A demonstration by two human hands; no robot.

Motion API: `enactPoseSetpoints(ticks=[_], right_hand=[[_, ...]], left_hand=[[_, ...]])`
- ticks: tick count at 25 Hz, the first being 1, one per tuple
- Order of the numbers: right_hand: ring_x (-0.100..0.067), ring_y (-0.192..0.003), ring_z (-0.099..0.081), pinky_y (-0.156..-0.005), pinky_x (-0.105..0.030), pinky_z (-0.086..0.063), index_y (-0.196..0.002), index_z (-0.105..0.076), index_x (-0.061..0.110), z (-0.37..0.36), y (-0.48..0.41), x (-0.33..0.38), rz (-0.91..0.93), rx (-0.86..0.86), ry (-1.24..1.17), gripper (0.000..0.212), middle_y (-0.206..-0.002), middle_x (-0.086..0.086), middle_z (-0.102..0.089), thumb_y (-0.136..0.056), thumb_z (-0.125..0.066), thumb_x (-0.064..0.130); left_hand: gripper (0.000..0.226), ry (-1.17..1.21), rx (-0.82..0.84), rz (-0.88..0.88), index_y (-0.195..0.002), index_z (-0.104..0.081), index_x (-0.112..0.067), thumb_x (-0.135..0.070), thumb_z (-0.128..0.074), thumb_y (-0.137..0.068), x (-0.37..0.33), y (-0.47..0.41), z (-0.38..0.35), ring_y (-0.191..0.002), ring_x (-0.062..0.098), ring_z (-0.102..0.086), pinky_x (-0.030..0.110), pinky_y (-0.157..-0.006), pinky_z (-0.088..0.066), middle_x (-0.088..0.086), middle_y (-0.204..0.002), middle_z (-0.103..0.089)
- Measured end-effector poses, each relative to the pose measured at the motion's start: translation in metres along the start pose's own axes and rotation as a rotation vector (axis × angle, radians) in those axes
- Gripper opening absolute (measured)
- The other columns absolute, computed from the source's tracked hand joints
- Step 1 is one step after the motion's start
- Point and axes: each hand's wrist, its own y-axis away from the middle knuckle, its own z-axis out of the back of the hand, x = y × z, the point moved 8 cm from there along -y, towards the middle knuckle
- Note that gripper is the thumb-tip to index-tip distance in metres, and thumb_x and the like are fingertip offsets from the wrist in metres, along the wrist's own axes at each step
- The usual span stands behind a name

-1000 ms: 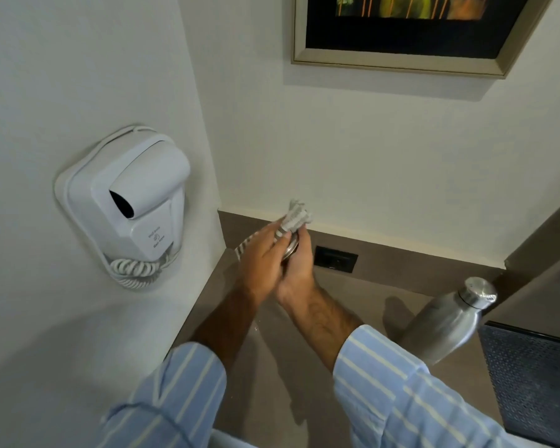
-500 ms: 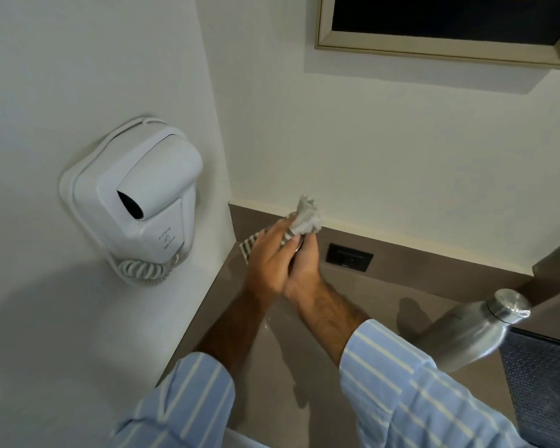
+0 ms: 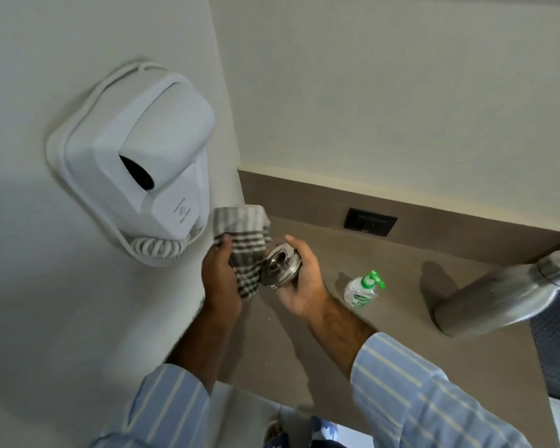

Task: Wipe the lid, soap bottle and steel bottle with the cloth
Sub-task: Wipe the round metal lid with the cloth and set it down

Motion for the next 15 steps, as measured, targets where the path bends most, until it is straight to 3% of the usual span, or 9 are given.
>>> enactPoseSetpoints(ticks=[2, 5, 9, 12, 15], right_hand=[[-0.03, -0.101, -0.063, -0.107, -0.045, -0.049, -0.112, -0.067, -0.002, 0.013, -0.001, -0.002, -0.007, -0.042, -0.046, 0.046, -0.108, -0.018, -0.064, -0.091, -0.072, 0.039], [-0.03, -0.092, -0.066, -0.091, -0.044, -0.057, -0.12, -0.062, 0.001, 0.03, 0.0, 0.015, 0.042, -0.064, -0.151, 0.07, -0.102, -0.017, -0.064, -0.081, -0.074, 0.058], [-0.035, -0.116, -0.06, -0.119, -0.052, -0.038, -0.126, -0.061, -0.002, 0.039, -0.015, 0.065, 0.156, -0.039, -0.224, 0.083, -0.111, -0.021, -0.064, -0.088, -0.057, 0.072], [-0.036, -0.136, -0.057, -0.113, -0.064, -0.041, -0.136, -0.06, 0.003, 0.038, -0.021, 0.087, 0.183, 0.014, -0.224, 0.085, -0.134, -0.022, -0.064, -0.089, -0.055, 0.073], [-0.039, -0.138, -0.055, -0.11, -0.067, -0.044, -0.141, -0.058, 0.005, 0.043, -0.029, 0.084, 0.162, 0.05, -0.27, 0.08, -0.145, -0.021, -0.06, -0.091, -0.059, 0.068]], left_hand=[[0.031, -0.203, -0.124, -0.061, -0.117, -0.068, -0.017, -0.037, -0.05, -0.102, 0.014, -0.024, 0.021, -0.108, 0.029, -0.071, 0.049, -0.097, -0.056, 0.005, -0.115, -0.074], [0.041, -0.676, 0.027, -0.209, -0.122, -0.066, -0.011, -0.041, -0.048, -0.098, 0.039, -0.057, 0.009, -0.113, 0.033, -0.066, 0.045, -0.099, -0.052, 0.012, -0.12, -0.072], [0.024, -1.165, 0.333, -0.307, -0.111, -0.068, 0.0, -0.018, -0.054, -0.102, 0.117, -0.094, -0.021, -0.105, 0.041, -0.064, 0.038, -0.085, -0.043, 0.024, -0.112, -0.07], [0.038, -1.408, 0.547, -0.451, -0.122, -0.069, -0.009, -0.029, -0.052, -0.096, 0.177, -0.106, -0.038, -0.12, 0.04, -0.06, 0.045, -0.102, -0.046, 0.018, -0.13, -0.067], [0.05, -1.493, 0.7, -0.605, -0.132, -0.065, -0.017, -0.041, -0.043, -0.094, 0.211, -0.087, -0.069, -0.134, 0.036, -0.052, 0.048, -0.112, -0.038, 0.009, -0.143, -0.061]])
